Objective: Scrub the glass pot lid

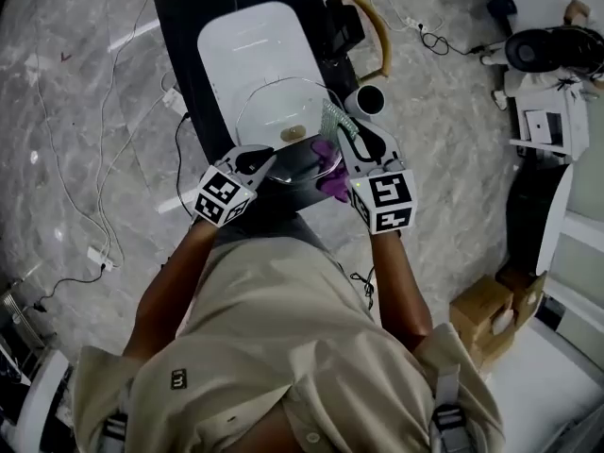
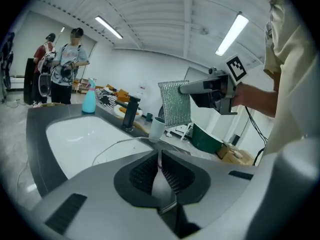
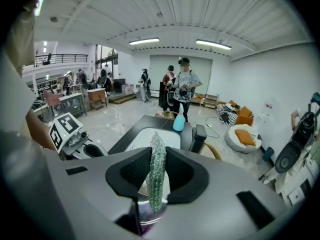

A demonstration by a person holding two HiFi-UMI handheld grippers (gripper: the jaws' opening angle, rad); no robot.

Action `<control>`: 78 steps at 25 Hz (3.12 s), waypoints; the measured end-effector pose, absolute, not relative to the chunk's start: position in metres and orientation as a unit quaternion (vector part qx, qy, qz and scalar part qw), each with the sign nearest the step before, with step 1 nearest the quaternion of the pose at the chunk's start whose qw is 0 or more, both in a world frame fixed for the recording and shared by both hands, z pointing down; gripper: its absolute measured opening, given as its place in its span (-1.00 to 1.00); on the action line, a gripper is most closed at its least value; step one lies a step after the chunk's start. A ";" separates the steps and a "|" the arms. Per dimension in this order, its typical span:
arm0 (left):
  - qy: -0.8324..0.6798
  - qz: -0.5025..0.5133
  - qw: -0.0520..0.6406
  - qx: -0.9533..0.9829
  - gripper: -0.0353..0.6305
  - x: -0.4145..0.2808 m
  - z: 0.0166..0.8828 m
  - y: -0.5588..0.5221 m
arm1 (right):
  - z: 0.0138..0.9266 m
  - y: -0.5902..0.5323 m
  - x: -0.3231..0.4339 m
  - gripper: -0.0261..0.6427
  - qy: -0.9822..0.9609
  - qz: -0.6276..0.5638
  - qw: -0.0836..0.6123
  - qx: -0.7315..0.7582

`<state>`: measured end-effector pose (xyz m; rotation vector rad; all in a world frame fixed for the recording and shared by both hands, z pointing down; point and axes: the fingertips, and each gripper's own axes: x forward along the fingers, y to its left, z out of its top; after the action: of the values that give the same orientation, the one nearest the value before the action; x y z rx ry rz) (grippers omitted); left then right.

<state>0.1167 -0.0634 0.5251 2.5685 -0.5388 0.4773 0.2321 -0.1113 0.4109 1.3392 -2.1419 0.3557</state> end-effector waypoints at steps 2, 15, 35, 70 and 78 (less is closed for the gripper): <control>-0.206 0.173 0.250 0.930 -0.84 0.118 0.546 -0.063 | 0.428 -0.124 0.228 -0.67 -0.808 0.127 0.312 0.484; -0.175 0.217 0.294 0.914 -0.77 0.123 0.635 -0.034 | 0.545 -0.143 0.217 -0.67 -0.787 0.045 0.472 0.394; -0.189 0.212 0.284 0.916 -0.79 0.111 0.642 -0.029 | 0.638 -0.047 0.102 -0.67 -0.824 0.289 0.451 0.185; -0.189 0.196 0.289 0.918 -0.79 0.114 0.642 -0.030 | 0.656 -0.103 0.212 -0.67 -0.758 0.191 0.573 0.246; -0.188 0.194 0.286 0.919 -0.79 0.113 0.643 -0.029 | 0.666 -0.101 0.144 -0.67 -0.792 0.220 0.531 0.208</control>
<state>0.1134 -0.0287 0.6430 2.4576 -0.5020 0.5176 0.1436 -0.1010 0.6660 0.4959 -1.8892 0.5251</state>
